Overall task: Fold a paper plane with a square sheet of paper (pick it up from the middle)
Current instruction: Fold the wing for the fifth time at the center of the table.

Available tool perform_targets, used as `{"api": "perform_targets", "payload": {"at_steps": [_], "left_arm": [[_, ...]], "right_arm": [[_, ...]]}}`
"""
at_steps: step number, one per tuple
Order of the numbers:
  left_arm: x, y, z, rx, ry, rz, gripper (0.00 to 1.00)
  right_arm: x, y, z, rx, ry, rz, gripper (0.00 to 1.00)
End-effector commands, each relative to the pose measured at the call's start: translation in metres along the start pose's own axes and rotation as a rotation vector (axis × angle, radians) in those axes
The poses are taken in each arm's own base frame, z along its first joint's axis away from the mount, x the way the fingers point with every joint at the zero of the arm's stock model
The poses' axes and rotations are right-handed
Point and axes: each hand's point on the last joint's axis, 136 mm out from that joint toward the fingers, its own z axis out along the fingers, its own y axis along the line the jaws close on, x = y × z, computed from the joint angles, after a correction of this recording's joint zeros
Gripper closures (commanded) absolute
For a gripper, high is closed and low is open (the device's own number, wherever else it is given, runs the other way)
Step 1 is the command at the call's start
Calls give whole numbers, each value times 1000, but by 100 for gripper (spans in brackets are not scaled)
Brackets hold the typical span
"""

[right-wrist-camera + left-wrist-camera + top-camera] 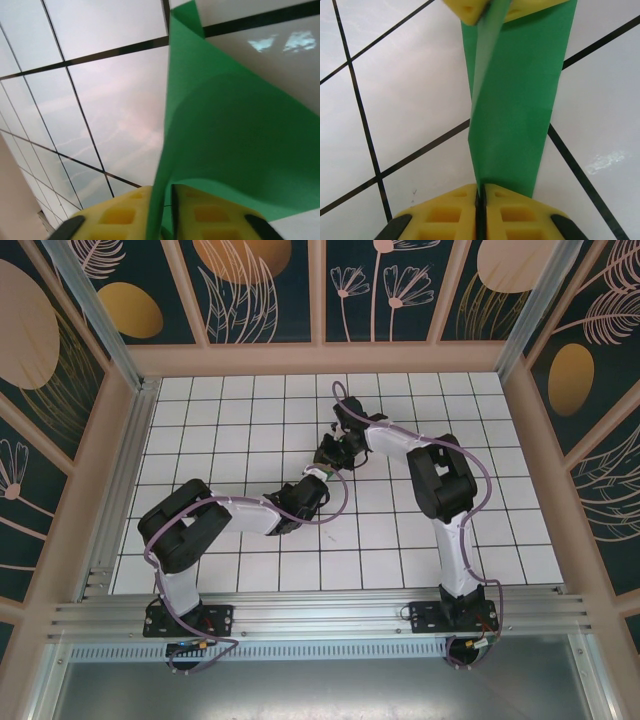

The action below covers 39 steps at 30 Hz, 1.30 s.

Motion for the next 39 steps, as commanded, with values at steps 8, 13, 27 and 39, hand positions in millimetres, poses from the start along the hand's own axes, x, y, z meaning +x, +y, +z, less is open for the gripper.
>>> {"api": "perform_targets", "payload": {"at_steps": [8, 13, 27, 39], "left_arm": [[40, -7, 4, 27, 126, 64, 93], [41, -6, 5, 18, 129, 71, 93], [32, -9, -5, 54, 109, 26, 73], [-9, -15, -46, 215, 27, -172, 33]], "right_arm": [[14, 24, -17, -83, 31, -33, 71], [20, 24, -16, -78, 46, -22, 71], [11, 8, -8, -61, 42, -15, 90], [4, -8, -4, -65, 48, -82, 90]]}}
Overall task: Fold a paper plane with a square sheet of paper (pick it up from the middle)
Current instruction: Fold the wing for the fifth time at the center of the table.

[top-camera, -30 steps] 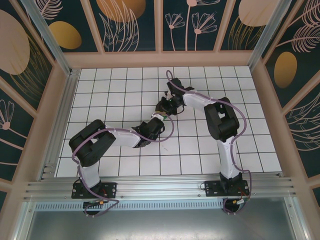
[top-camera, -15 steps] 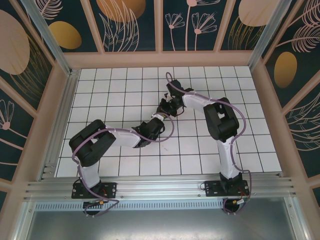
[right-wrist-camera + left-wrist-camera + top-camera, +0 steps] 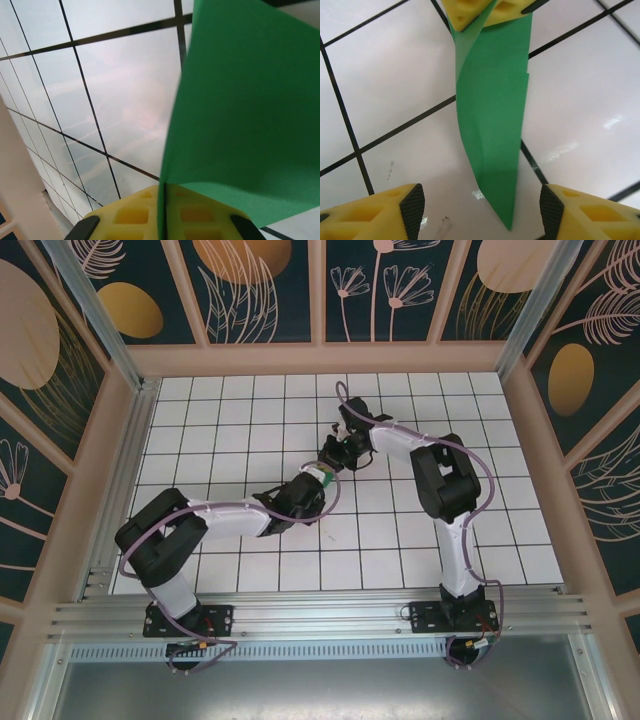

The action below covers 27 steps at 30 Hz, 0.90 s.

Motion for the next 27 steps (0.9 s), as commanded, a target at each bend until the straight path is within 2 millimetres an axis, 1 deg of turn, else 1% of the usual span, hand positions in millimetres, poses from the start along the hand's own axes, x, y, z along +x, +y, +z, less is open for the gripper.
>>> {"api": "perform_targets", "payload": {"at_steps": [1, 4, 8, 13, 16, 20, 22, 27], "left_arm": [[1, -2, -11, 56, 14, -75, 33], [-2, 2, -16, 73, -5, -144, 31], [-9, 10, -27, 121, -48, -272, 25], [-22, 25, -44, 255, -129, -509, 18], [-24, 29, -50, 320, -149, -608, 17], [-28, 30, -55, 425, -188, -729, 18], [-28, 28, -56, 478, -206, -777, 19], [-28, 14, -46, 562, -173, -797, 27]], "right_arm": [[0, -4, 2, -19, 7, -44, 90], [-1, -4, -1, -31, 0, -54, 91], [0, 1, -4, -69, -5, -69, 90], [2, 8, -10, -135, -22, -101, 90], [0, 9, -15, -167, -39, -138, 90], [0, 4, -19, -200, -50, -173, 90], [0, 5, -22, -234, -56, -182, 91], [3, 10, -27, -286, -63, -210, 91]]}}
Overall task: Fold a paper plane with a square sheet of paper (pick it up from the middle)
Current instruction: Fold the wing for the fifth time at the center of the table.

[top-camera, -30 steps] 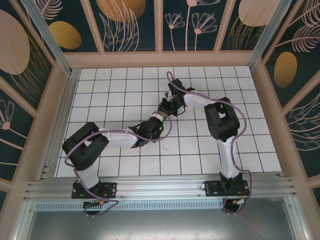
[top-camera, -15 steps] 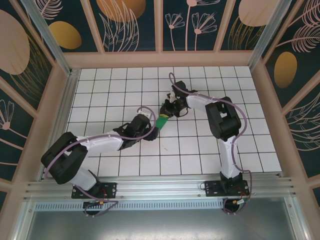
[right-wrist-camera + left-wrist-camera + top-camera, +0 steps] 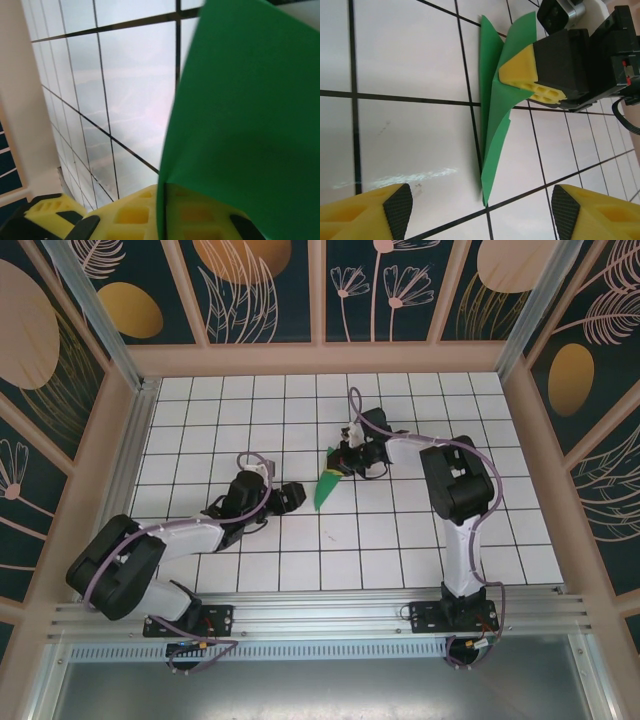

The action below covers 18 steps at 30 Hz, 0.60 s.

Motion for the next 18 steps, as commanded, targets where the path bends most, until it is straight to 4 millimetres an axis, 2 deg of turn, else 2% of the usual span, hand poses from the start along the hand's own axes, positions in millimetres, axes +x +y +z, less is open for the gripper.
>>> {"api": "perform_targets", "payload": {"at_steps": [1, 11, 15, 18], "left_arm": [[-3, -27, 7, 148, 17, -49, 28], [8, -33, 35, 194, 88, -12, 47], [16, -27, 49, 132, 117, 45, 53], [26, -15, 62, 60, 141, 82, 58]], "right_arm": [[-4, 28, -13, -94, -33, -104, 91], [-4, 22, -19, -148, -50, -108, 92], [-4, 21, -19, -151, -51, -98, 92], [-4, 20, -19, -155, -52, -91, 92]]}}
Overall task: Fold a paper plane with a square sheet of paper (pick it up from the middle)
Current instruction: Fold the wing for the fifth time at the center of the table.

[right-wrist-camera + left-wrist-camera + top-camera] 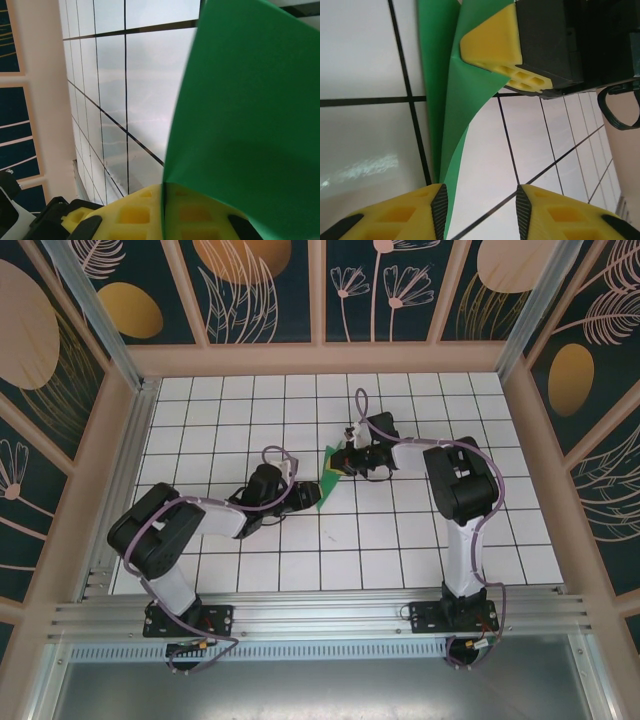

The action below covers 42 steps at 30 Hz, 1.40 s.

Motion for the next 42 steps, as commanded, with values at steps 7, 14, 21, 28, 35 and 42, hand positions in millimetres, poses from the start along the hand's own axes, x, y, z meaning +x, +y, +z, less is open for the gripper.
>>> {"api": "perform_targets", "payload": {"at_steps": [7, 14, 21, 28, 35, 42], "left_arm": [[15, 26, 19, -175, 48, 115, 63], [21, 37, 18, -236, 66, 137, 67], [24, 33, 23, -213, 77, 126, 73], [27, 37, 25, -245, 98, 150, 89], [29, 53, 14, -351, 141, 289, 95], [36, 61, 4, -406, 225, 445, 95]], "right_arm": [[-6, 20, -10, -56, -26, -36, 93], [-8, 20, -11, -56, -28, -31, 93], [-9, 19, -12, -52, -31, -24, 93], [-9, 19, -12, -51, -31, -31, 94], [-8, 11, -16, -5, -10, -94, 93], [-1, 4, -18, 43, 26, -150, 93]]}}
